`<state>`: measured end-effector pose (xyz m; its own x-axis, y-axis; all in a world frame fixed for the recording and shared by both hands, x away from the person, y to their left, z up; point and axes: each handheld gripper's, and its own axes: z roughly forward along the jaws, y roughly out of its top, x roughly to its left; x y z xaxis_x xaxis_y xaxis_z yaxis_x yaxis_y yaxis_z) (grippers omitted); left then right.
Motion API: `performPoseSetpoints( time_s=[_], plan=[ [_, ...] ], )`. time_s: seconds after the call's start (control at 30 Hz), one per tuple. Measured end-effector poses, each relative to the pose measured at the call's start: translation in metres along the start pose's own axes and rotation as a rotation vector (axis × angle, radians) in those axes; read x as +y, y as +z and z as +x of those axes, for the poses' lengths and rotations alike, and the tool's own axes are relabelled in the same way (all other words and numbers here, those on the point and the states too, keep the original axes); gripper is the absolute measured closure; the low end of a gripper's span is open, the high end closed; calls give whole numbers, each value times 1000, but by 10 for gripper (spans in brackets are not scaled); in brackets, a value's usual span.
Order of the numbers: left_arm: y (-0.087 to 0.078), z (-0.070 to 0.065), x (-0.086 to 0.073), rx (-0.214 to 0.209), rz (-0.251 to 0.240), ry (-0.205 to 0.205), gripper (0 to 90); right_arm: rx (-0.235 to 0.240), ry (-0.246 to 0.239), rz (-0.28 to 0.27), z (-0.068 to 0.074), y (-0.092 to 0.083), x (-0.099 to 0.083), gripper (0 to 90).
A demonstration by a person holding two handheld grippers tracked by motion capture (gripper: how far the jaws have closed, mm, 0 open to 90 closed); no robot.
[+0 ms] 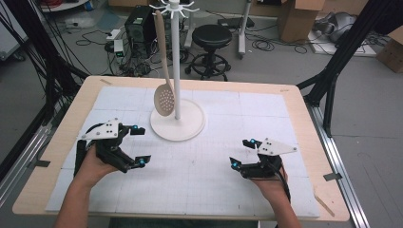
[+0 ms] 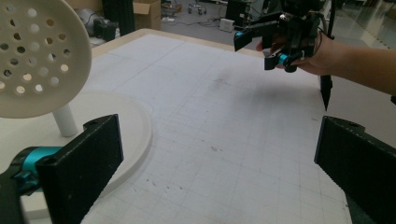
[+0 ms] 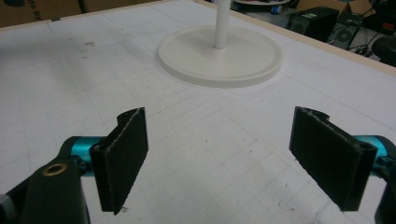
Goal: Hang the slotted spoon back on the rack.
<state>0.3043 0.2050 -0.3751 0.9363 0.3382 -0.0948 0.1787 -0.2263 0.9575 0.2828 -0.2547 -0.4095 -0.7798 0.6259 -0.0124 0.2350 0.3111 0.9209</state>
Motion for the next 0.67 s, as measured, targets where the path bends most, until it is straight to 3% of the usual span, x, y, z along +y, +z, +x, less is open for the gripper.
performPoseSetpoints(
  time_s=[0.37, 0.67],
  plan=[
    [2, -1, -2, 7, 17, -6, 17, 1, 7, 1, -1, 1, 0, 185],
    [6, 4, -5, 3, 18, -37, 17, -3, 6, -6, -1, -1, -1, 185]
  ],
)
